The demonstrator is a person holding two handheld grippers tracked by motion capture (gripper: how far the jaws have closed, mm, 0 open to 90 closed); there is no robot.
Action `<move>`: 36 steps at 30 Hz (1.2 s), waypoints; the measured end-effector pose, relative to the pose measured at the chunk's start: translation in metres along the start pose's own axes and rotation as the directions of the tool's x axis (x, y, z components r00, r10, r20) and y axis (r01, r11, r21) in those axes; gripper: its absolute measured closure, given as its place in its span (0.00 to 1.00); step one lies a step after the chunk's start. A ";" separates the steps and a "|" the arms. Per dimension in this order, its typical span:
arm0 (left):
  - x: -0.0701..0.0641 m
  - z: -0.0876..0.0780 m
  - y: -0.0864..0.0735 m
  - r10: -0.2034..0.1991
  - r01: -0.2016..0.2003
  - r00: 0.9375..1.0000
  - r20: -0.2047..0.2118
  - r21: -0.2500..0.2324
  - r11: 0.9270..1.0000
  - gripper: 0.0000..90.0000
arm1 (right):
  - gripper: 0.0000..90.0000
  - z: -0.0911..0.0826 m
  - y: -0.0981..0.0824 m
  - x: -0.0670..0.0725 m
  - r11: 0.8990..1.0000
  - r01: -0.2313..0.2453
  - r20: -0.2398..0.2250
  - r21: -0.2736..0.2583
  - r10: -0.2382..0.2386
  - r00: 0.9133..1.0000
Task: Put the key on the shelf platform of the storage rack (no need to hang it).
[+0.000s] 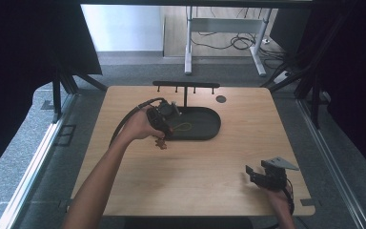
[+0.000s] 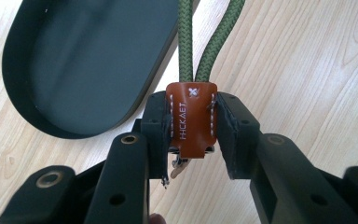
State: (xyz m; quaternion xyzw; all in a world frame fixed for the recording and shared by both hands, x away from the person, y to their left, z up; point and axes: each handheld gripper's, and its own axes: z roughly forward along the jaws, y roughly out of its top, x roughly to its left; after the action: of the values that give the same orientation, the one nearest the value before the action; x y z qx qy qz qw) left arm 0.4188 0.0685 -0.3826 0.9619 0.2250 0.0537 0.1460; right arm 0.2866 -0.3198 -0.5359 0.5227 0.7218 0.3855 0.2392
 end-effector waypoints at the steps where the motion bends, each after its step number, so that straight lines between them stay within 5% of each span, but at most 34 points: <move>1: 0.000 0.000 0.001 0.000 0.000 1.000 0.000 0.000 1.000 0.74 | 0.31 0.000 0.000 0.000 1.000 0.005 -0.001 0.001 -0.005 1.000; 36: 0.018 -0.004 0.027 -0.004 0.004 1.000 -0.007 -0.012 1.000 0.74 | 0.32 0.001 0.000 0.000 1.000 0.008 0.010 -0.001 -0.008 1.000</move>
State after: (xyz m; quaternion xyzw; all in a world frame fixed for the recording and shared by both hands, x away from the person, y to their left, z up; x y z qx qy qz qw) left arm 0.4451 0.0549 -0.3697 0.9602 0.2273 0.0584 0.1512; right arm 0.2873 -0.3191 -0.5366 0.5215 0.7224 0.3823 0.2448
